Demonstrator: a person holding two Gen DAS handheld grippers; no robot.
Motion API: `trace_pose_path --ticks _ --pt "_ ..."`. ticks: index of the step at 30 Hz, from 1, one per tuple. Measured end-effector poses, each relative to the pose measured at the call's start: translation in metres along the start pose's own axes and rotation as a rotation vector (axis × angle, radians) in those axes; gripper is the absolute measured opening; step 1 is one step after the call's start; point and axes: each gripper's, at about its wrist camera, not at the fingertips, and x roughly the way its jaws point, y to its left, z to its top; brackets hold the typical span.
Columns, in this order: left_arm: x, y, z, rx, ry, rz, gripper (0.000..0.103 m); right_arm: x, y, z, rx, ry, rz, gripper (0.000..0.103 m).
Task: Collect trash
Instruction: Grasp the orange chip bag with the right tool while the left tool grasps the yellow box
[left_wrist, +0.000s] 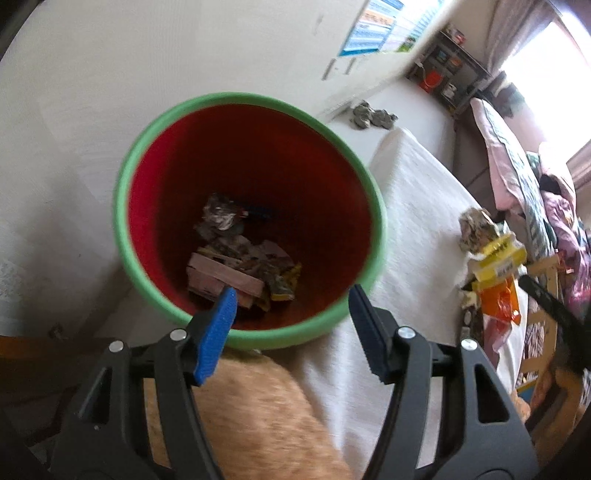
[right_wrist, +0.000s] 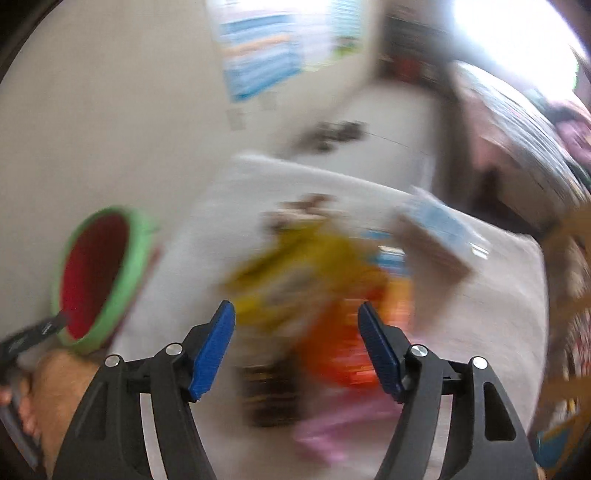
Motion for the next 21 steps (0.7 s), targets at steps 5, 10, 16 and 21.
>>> trace_pose_path --ticks 5,10,16,21 --pt "0.004 -0.037 -0.008 0.086 0.029 -0.02 0.06 0.036 -0.04 0.003 0.102 0.113 0.015 0.069" --pt "0.008 -0.086 -0.016 0.207 0.049 -0.05 0.066 0.034 -0.046 -0.005 0.144 0.131 0.113 0.049" --pt "0.024 -0.154 -0.022 0.398 0.068 -0.091 0.066 -0.023 -0.07 -0.032 0.189 0.006 0.194 0.045" --pt "0.039 -0.201 -0.015 0.546 0.036 -0.092 0.073 -0.065 -0.11 -0.066 0.26 -0.087 0.165 0.046"
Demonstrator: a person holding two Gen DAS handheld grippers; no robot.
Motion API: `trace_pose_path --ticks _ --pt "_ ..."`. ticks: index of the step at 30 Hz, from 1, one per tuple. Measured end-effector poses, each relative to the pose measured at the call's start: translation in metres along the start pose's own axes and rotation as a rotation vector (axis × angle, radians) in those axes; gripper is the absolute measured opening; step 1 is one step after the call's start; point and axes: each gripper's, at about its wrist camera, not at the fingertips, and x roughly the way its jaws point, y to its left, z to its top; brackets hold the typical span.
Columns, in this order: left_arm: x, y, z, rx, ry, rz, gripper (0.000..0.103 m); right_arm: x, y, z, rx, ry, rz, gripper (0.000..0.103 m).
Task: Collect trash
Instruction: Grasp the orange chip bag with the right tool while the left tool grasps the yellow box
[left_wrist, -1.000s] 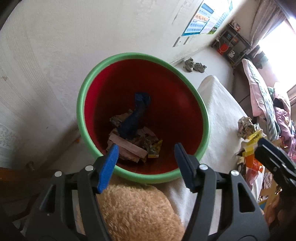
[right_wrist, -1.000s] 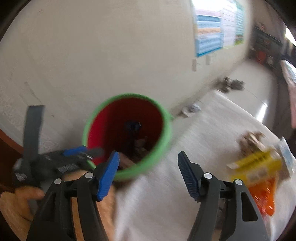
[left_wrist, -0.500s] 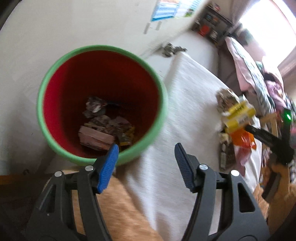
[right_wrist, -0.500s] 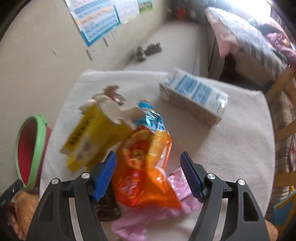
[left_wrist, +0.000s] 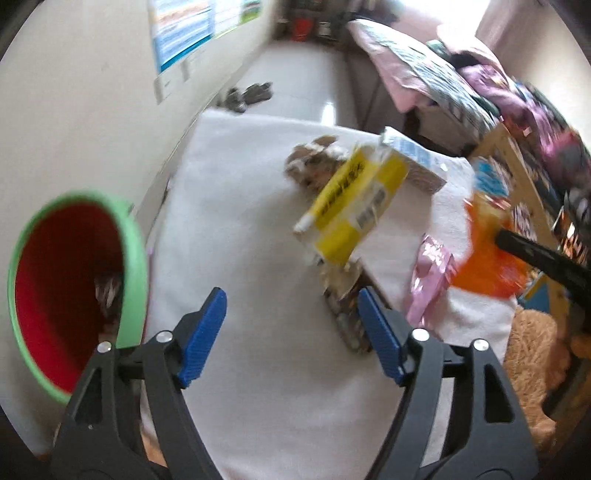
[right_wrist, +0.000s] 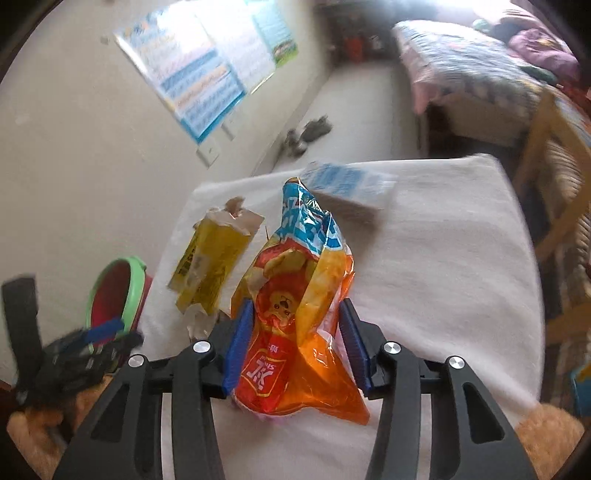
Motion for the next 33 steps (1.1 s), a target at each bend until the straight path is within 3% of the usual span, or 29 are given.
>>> trace_pose_path --ticks 5,8,13,16,19,20,26,33 --pt "0.024 -0.027 0.029 0.068 0.027 -0.005 0.073 -0.005 -0.049 -0.037 0.088 0.014 -0.106 0.046" --pt "0.038 -0.047 0.038 0.119 0.054 -0.007 0.073 0.001 -0.072 -0.047 0.178 0.05 -0.092 0.046" --pt "0.07 -0.073 0.046 0.251 0.112 0.08 0.074 0.006 -0.067 -0.047 0.127 0.043 -0.081 0.048" --pt "0.083 -0.079 0.046 0.285 0.156 0.086 0.074 0.012 -0.067 -0.048 0.118 0.048 -0.067 0.048" --pt "0.092 -0.087 0.041 0.355 0.193 0.154 0.046 0.013 -0.072 -0.05 0.133 0.047 -0.056 0.048" --pt "0.091 -0.089 0.041 0.365 0.192 0.151 0.044 0.013 -0.073 -0.05 0.135 0.048 -0.054 0.048" --pt "0.062 -0.081 0.036 0.32 0.159 0.087 0.041 0.014 -0.072 -0.049 0.129 0.049 -0.055 0.049" --pt "0.018 -0.057 0.019 0.184 0.112 0.038 0.041 0.013 -0.069 -0.049 0.116 0.05 -0.068 0.049"
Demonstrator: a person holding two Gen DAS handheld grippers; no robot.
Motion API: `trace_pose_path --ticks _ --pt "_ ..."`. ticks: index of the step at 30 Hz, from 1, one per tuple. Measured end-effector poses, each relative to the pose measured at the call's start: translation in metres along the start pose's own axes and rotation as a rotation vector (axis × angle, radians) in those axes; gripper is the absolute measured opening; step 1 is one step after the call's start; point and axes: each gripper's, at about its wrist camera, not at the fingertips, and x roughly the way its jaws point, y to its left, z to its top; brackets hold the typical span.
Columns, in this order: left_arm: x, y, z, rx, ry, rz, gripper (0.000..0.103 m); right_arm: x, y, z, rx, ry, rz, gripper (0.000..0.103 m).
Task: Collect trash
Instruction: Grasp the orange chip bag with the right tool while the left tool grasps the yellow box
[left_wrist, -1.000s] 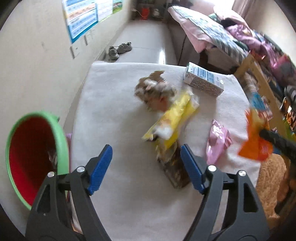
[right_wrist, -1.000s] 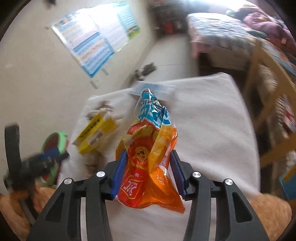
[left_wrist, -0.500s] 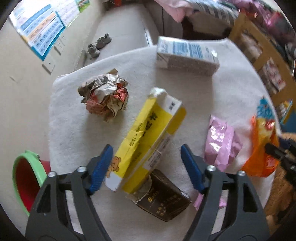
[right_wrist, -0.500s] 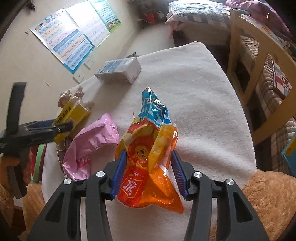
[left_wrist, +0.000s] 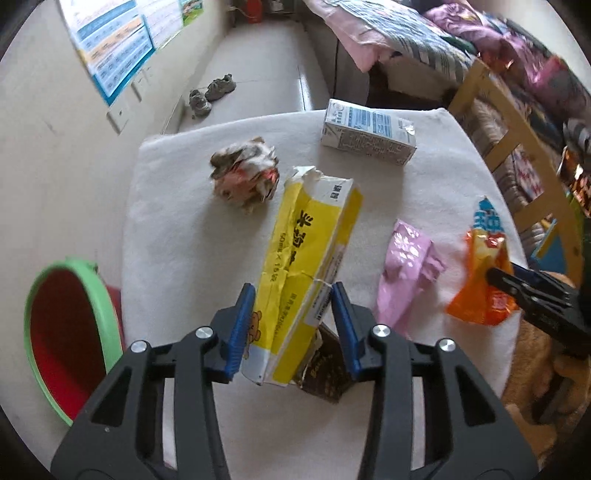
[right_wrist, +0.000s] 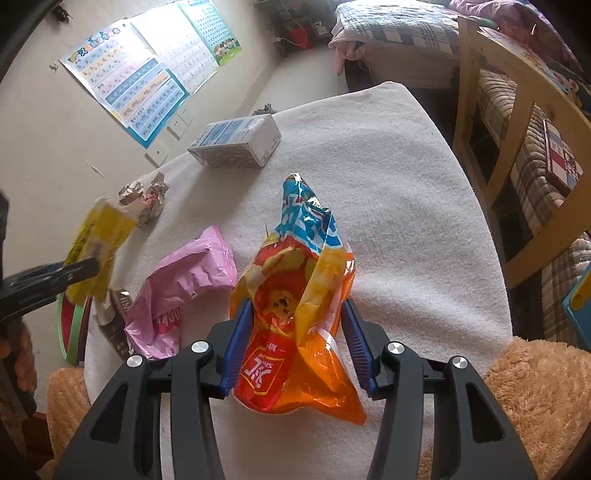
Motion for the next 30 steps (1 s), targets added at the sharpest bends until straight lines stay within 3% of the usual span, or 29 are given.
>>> trace_pose_path --ticks 10,12,14,22,24,26,30 --pt "0.026 0.001 -0.016 -0.05 0.084 -0.03 0.045 -0.002 0.004 -0.002 -0.027 -0.004 0.001 0.049" --pt "0.03 0.0 -0.016 -0.057 0.09 -0.035 0.047 -0.002 0.005 -0.002 -0.031 -0.002 0.001 0.049" --pt "0.033 0.0 -0.016 -0.069 0.096 -0.037 0.056 -0.002 0.005 -0.002 -0.03 -0.002 0.001 0.049" --pt "0.038 0.006 -0.018 -0.094 0.093 -0.04 0.057 -0.002 0.006 -0.002 -0.034 0.003 -0.001 0.049" --pt "0.041 0.006 -0.018 -0.089 0.1 -0.042 0.055 -0.002 0.006 -0.002 -0.032 0.002 -0.001 0.049" --pt "0.043 0.005 -0.018 -0.085 0.106 -0.048 0.042 -0.002 0.006 -0.002 -0.027 0.004 0.0 0.049" --pt "0.042 0.0 -0.018 -0.076 0.095 -0.047 0.038 -0.001 0.006 -0.002 -0.024 0.005 -0.001 0.049"
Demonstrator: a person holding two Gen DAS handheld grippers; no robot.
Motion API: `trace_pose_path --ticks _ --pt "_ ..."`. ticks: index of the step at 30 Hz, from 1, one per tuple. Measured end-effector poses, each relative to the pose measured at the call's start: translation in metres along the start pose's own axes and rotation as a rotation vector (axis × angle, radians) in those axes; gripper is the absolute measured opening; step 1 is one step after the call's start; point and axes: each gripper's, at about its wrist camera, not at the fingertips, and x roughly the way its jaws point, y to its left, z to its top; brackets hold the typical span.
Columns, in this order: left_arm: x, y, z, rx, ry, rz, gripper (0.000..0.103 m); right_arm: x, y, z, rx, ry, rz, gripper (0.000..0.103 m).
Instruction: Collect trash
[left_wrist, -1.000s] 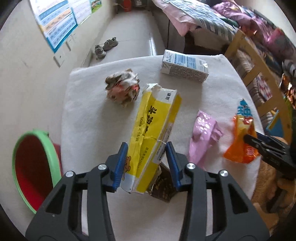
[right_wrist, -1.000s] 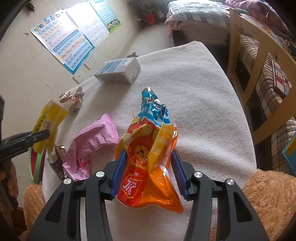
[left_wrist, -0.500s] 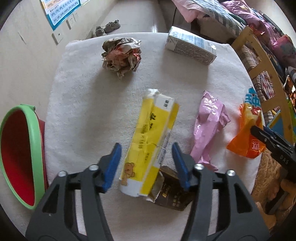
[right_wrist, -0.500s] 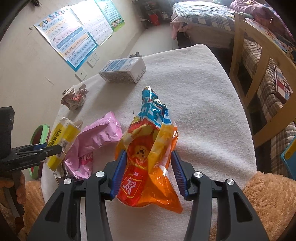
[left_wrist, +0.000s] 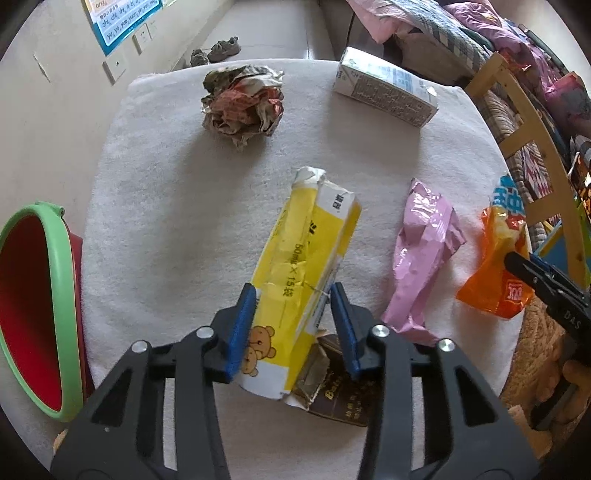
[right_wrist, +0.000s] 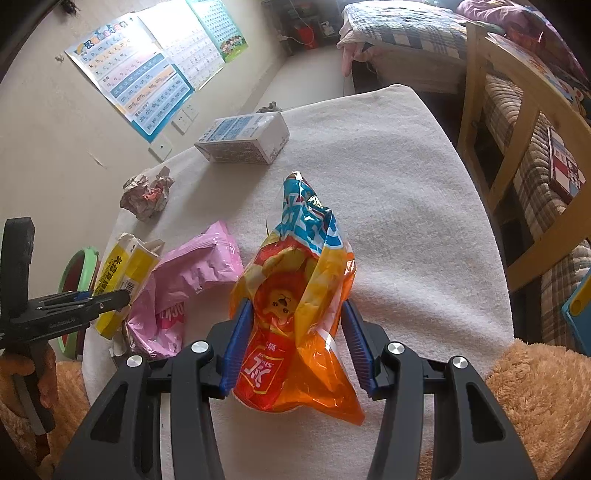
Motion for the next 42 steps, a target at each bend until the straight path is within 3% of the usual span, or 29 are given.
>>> trace_pose_path --ticks 8,21,42 --pt "-0.021 0.007 0.003 -0.04 -0.078 0.002 0.021 0.001 0.0 0.0 -0.004 0.0 -0.013 0.049" --pt "-0.06 0.027 -0.007 -0.126 -0.19 -0.004 0.021 0.001 0.005 -0.002 -0.029 -0.003 -0.037 0.049" --pt "-0.065 0.057 -0.036 -0.198 -0.197 -0.004 0.021 -0.002 0.031 -0.004 -0.168 -0.04 -0.123 0.048"
